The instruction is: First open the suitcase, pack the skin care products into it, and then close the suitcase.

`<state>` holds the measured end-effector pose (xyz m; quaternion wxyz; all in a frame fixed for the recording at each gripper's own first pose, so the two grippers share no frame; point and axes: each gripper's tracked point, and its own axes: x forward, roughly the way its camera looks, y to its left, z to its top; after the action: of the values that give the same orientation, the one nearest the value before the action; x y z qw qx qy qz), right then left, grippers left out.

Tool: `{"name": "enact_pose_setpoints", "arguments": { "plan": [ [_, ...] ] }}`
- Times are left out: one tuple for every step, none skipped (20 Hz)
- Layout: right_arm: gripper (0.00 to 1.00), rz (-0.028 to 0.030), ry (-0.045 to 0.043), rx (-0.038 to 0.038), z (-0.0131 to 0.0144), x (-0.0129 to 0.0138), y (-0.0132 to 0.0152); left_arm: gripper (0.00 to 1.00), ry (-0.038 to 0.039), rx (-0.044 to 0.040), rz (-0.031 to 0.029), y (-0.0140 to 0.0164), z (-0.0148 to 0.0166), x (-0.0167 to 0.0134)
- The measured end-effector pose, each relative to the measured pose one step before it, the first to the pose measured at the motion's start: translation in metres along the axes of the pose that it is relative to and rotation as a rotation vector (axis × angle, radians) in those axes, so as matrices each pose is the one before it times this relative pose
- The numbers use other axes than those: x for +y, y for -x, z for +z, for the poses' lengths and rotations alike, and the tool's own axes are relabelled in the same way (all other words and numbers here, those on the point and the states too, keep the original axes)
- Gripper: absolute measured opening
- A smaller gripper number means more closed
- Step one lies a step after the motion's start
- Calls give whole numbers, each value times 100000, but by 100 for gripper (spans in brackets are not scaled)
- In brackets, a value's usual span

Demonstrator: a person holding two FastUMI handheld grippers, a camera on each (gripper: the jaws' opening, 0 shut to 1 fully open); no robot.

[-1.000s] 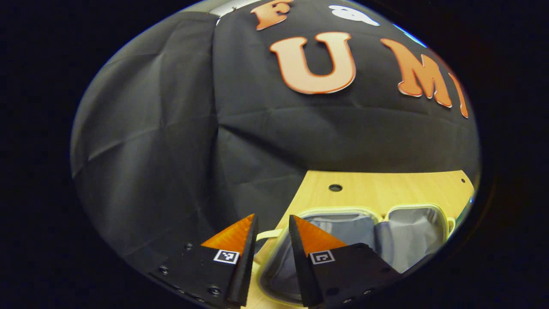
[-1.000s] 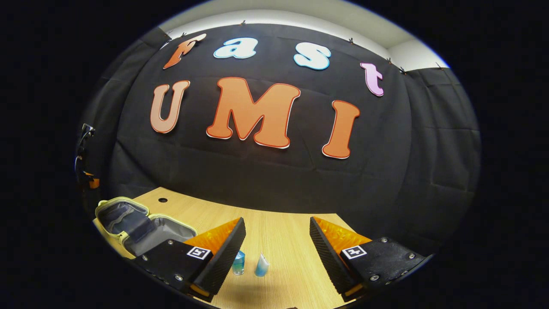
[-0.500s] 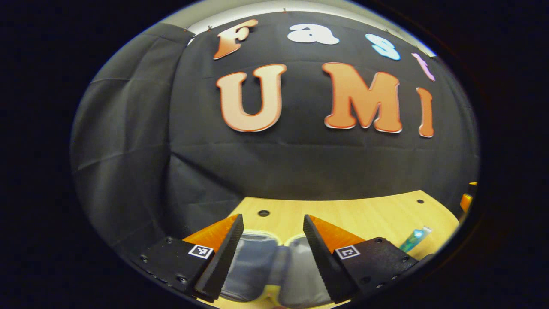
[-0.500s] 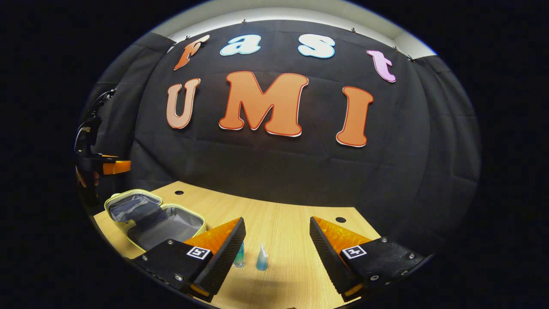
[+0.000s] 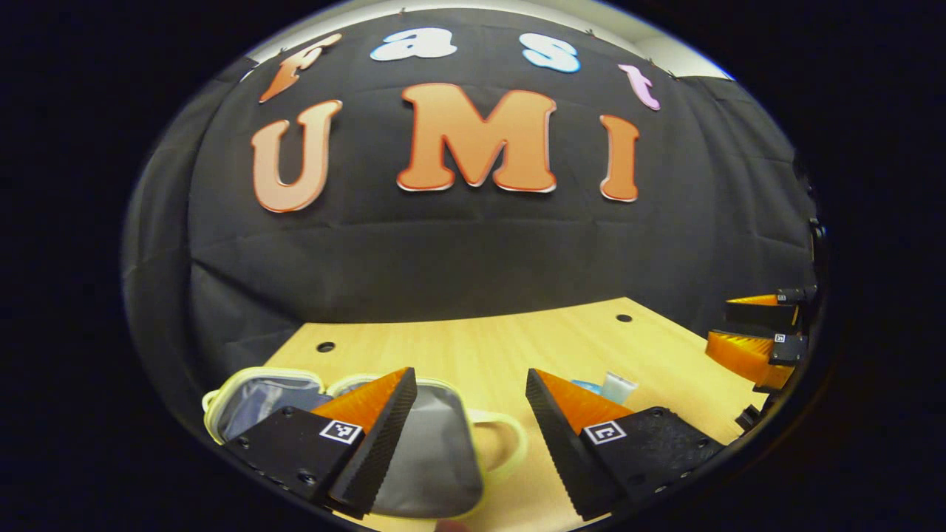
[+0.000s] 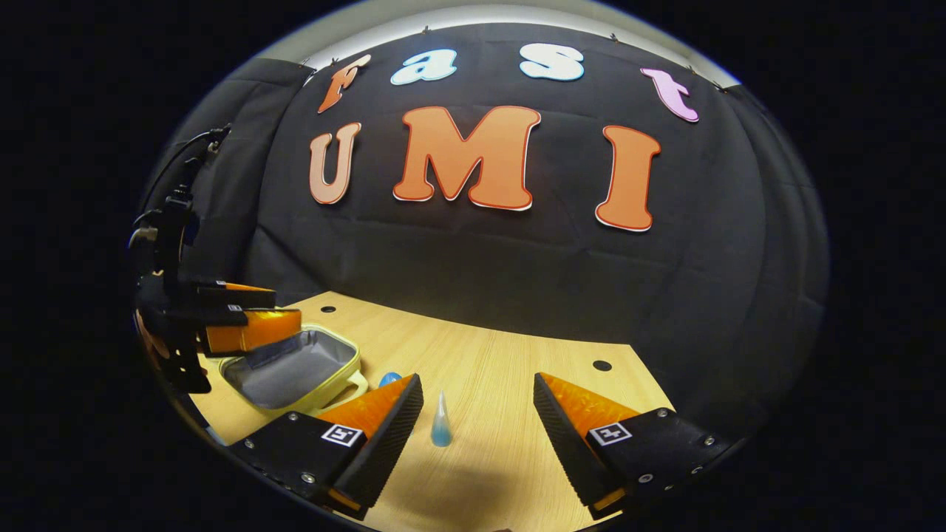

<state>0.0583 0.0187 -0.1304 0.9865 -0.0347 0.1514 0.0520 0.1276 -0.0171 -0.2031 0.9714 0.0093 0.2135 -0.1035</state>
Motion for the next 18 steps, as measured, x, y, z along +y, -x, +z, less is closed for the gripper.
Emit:
{"name": "enact_pose_setpoints", "arguments": {
  "plan": [
    [96, 887, 416, 63, -188, -264, -45, 93, -972, 813, -1649, -321, -560, -1567],
    [96, 422, 625, 125, -279, -421, 75, 93, -818, 201, -1488, -455, -391, -1387],
    [96, 498, 682, 237, -389, -486, 86, 93, -510, 678, -1767, -527, -653, -1279],
    [96, 392, 589, -109, -365, -367, 106, 93, -280, 217, -1233, -666, -640, -1195],
    [96, -26, 504, -85, -282, -415, 78, 94, -35, 660, -1419, -711, -690, -953],
    [96, 302, -97, 199, -399, -250, 21, 93, 69, 672, -970, -609, -1006, -828],
    [96, -498, -170, 323, -500, -467, -58, 93, -169, 844, -1127, -673, -804, -903],
    [96, -228, -559, 165, -420, -340, 30, 93, -776, 616, -594, -943, -796, -930],
    [96, -309, -222, 279, -410, -167, 10, 93, -690, 628, 42, -853, -853, -532],
    [96, -111, 27, 355, -490, -279, -63, 93, 29, 919, 145, -954, -825, -525],
    [96, -24, 337, 873, -448, -190, -39, 93, 1259, 1580, -171, -856, -788, -454],
    [96, -364, 541, 1108, -376, -199, -66, 93, 1875, 874, 1, -781, -738, -292],
    [96, 151, 422, 531, -274, -143, 26, 93, 1982, 1182, 747, -926, -736, 2],
    [96, -159, 694, -111, -26, -114, -43, 93, 1562, 1628, 544, -828, -792, 3],
    [96, 171, 534, -232, 62, -110, 17, 93, 1441, 893, 1187, -727, -543, 164],
    [96, -245, 452, -53, -8, -181, -15, 93, 1377, 831, -48, -673, -283, -46],
    [96, -125, 234, -54, -159, -203, 17, 93, 837, 695, 330, -586, -363, 25],
    [96, 126, 89, 110, -78, 15, -92, 84, 203, 400, -266, -689, -242, 0]
  ]
}}
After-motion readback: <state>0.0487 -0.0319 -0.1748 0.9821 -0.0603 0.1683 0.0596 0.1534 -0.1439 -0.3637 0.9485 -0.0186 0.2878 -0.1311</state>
